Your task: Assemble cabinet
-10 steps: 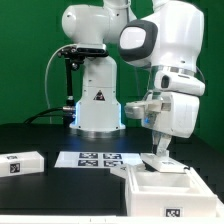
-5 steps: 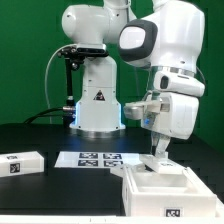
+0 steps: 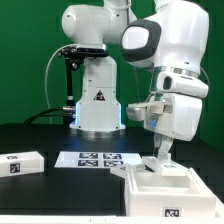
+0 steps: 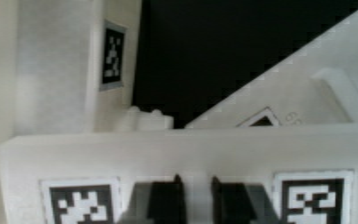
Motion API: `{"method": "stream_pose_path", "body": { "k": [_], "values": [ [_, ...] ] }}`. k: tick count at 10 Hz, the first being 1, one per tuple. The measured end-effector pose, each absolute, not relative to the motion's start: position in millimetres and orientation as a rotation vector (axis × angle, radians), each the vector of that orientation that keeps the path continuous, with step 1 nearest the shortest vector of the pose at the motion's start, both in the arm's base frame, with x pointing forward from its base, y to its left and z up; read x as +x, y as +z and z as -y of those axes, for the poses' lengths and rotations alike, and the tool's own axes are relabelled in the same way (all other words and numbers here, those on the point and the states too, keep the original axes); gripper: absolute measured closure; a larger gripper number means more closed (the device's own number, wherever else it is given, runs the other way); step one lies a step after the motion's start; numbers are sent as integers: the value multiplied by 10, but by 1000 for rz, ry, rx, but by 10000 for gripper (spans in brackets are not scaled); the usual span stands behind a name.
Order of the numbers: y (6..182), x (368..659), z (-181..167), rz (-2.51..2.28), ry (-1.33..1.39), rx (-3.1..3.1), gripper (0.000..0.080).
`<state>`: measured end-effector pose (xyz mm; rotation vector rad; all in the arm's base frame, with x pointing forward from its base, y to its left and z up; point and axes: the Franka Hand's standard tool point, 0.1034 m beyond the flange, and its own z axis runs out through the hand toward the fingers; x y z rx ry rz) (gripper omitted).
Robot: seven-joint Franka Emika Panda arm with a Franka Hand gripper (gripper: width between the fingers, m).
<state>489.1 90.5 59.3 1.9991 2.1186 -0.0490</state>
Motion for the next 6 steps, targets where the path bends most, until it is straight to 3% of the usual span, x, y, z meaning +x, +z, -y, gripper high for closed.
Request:
{"method": "stream_pose_path", "body": {
  "k": [6],
  "values": [
    [568,4811,-878,-2200,-27,1922,737]
  ]
}}
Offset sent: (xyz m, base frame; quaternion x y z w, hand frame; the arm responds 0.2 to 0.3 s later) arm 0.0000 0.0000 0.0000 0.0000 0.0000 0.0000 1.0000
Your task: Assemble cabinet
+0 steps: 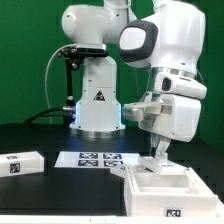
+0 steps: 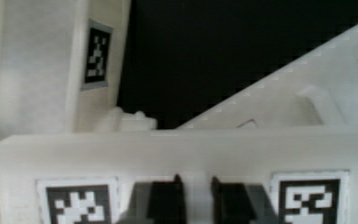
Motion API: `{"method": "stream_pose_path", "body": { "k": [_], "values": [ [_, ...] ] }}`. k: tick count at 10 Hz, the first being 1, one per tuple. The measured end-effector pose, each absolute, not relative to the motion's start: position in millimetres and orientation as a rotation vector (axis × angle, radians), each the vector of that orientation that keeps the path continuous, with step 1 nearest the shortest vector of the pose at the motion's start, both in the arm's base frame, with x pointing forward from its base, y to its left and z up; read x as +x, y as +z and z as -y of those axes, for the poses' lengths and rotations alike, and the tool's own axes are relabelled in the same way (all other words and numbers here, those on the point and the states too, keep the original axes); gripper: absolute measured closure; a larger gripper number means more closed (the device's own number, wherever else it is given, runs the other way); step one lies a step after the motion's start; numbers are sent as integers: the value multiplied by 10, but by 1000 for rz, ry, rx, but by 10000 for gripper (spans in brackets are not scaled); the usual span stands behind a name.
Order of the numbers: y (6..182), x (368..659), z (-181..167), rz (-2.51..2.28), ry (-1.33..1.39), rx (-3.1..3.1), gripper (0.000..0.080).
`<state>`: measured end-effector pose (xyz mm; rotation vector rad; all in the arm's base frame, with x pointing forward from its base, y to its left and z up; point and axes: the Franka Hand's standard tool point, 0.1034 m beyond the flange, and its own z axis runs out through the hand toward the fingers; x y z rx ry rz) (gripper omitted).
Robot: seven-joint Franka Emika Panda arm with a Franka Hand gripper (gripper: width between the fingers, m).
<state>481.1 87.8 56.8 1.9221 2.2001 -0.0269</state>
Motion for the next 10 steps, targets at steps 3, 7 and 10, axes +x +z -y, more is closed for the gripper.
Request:
{"method": "stream_pose_path", "body": {
  "k": [3,7,10],
  "values": [
    [568,4811,-878,-2200,-27,1922,737],
    [571,4815,-854,-2203,-53,1918,737],
    [571,4817,-856,-2203,-50,1918,737]
  ]
}}
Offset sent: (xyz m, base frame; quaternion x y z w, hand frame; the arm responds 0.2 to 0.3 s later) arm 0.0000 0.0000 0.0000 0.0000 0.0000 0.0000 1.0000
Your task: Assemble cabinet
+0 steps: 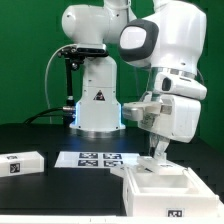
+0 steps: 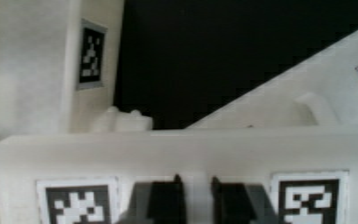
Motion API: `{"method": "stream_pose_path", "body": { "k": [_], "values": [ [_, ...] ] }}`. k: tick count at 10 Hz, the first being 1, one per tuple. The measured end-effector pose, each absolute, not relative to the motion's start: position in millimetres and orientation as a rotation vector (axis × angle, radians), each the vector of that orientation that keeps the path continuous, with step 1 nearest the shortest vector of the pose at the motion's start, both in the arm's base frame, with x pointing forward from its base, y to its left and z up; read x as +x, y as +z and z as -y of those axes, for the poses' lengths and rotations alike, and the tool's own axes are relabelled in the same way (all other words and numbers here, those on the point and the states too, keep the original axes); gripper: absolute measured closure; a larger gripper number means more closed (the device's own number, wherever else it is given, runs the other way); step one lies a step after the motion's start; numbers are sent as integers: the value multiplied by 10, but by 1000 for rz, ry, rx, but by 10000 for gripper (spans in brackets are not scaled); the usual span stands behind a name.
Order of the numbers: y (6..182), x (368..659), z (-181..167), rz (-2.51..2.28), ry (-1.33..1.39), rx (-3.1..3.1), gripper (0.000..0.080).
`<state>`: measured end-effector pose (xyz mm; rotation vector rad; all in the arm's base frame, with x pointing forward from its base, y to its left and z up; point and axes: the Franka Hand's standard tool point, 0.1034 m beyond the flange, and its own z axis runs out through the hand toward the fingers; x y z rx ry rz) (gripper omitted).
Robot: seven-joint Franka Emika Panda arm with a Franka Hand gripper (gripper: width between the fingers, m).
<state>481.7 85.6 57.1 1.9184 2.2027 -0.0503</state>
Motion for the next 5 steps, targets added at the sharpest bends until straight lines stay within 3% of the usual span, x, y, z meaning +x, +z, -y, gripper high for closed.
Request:
{"method": "stream_pose_path", "body": {
  "k": [5],
  "values": [
    [570,4817,-857,-2182,-47,1941,737]
  ]
}}
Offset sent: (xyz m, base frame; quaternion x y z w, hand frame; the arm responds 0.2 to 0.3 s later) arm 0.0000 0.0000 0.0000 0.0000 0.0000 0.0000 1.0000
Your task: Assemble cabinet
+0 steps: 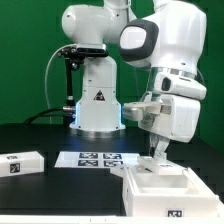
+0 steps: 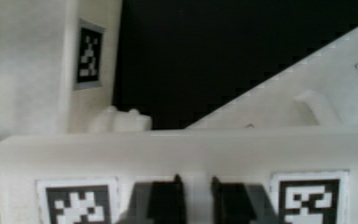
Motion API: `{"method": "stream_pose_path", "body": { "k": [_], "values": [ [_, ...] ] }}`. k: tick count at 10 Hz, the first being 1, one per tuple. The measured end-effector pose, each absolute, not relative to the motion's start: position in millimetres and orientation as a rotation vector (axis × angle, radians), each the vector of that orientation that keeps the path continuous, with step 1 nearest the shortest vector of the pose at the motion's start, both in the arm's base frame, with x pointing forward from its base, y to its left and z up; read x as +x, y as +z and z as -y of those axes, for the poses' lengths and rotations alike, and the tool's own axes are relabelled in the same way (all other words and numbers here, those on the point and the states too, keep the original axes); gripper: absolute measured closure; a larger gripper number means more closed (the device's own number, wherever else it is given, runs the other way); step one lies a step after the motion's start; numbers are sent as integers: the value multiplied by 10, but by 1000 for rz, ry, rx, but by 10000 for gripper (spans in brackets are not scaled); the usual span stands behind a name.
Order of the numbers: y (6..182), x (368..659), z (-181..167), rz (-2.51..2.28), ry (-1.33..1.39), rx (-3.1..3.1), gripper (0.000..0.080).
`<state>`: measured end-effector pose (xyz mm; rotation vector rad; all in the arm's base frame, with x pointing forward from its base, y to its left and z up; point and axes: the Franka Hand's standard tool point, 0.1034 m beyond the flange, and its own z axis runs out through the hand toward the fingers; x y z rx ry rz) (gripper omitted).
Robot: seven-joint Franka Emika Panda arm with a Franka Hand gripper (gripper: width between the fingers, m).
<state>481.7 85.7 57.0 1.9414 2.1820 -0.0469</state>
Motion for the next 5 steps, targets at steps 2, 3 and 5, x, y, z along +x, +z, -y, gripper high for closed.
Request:
{"method": "stream_pose_path", "body": {
  "k": [2,3,5],
  "values": [
    [570,4817,-856,-2182,-47,1941,737],
    [570,4817,-856,-2182,-47,1941,737],
    [570,4816,-857,-2175,-46,1950,737]
  ]
}}
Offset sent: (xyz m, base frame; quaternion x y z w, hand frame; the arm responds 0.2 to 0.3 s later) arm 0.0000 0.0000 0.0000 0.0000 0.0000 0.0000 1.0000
